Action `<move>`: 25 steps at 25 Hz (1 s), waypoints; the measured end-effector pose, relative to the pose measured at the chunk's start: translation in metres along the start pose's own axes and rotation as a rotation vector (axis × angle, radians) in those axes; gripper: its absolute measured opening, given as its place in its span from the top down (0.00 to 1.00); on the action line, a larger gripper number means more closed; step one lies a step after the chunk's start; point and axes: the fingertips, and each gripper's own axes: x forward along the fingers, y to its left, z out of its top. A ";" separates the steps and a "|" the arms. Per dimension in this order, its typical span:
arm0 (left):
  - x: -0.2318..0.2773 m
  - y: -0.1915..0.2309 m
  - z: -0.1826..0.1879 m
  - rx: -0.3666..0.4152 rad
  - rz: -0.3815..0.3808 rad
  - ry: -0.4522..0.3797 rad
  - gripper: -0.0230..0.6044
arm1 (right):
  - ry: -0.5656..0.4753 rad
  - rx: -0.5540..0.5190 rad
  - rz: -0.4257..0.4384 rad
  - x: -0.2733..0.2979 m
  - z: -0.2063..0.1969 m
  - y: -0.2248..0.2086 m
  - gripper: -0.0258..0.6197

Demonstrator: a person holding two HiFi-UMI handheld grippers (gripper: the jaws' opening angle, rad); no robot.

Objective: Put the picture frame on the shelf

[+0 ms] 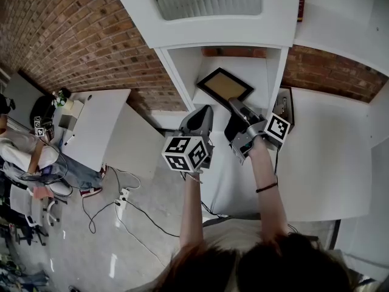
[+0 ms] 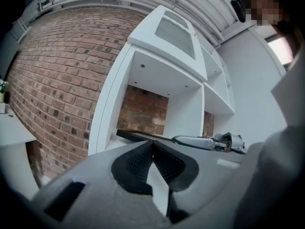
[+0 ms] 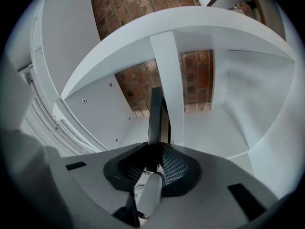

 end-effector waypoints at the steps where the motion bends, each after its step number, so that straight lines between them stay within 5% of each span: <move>1: 0.001 0.000 0.000 0.000 -0.002 0.002 0.95 | 0.000 0.002 -0.001 0.000 0.000 -0.001 0.84; 25: 0.012 0.001 -0.012 -0.017 -0.025 0.022 0.95 | 0.002 0.014 -0.013 0.001 0.002 -0.009 0.84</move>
